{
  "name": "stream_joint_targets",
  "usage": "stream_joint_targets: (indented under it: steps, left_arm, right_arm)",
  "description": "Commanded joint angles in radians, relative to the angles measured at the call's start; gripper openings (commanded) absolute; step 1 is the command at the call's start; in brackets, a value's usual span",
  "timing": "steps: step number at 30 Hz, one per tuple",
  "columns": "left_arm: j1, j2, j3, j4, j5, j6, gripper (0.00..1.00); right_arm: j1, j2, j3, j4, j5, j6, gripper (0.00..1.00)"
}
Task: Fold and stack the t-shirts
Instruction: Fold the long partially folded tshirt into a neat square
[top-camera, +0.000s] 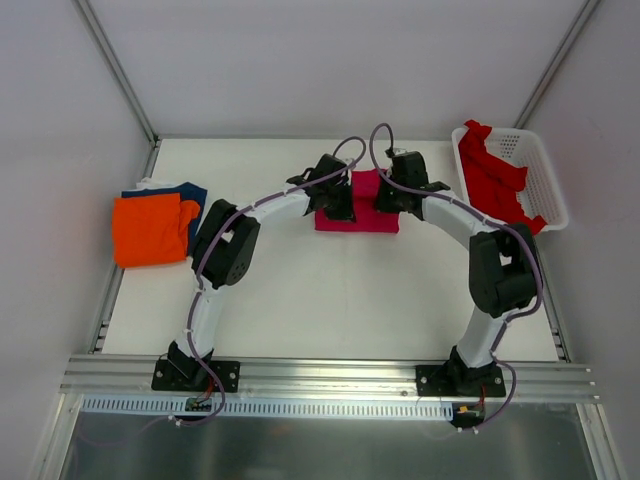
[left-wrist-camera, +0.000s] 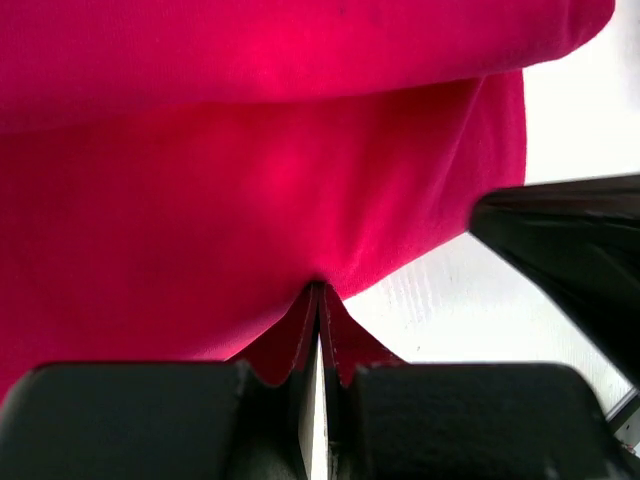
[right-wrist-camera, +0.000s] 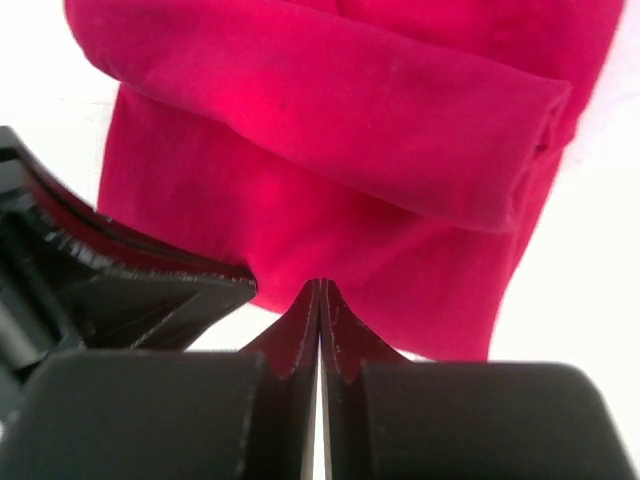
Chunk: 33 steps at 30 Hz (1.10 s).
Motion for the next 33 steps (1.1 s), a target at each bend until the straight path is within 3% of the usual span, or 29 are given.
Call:
stream_joint_targets:
  steps: [1,14,25,29,33]
  left_arm:
    - [0.006,0.005,0.025,0.024,-0.028,0.004,0.0]
    - [0.006,0.009,-0.062,0.067,-0.035,-0.014,0.0]
    - [0.004,-0.04,-0.24,0.171,-0.019,-0.068,0.0]
    - [0.004,-0.057,-0.296,0.208,-0.012,-0.083,0.0]
    - [0.004,-0.101,-0.31,0.252,-0.013,-0.062,0.0]
  right_arm:
    - [0.007,0.047,0.058,0.028,-0.034,0.02,0.01]
    - [0.006,0.315,0.321,-0.017,0.031,0.005,0.0]
    - [-0.024,0.559,0.856,-0.212,0.212,-0.058,0.01]
    - [-0.028,0.595,0.868,-0.225,0.234,-0.056,0.0]
    - [-0.028,0.445,0.639,-0.029,0.239,-0.085,0.0]
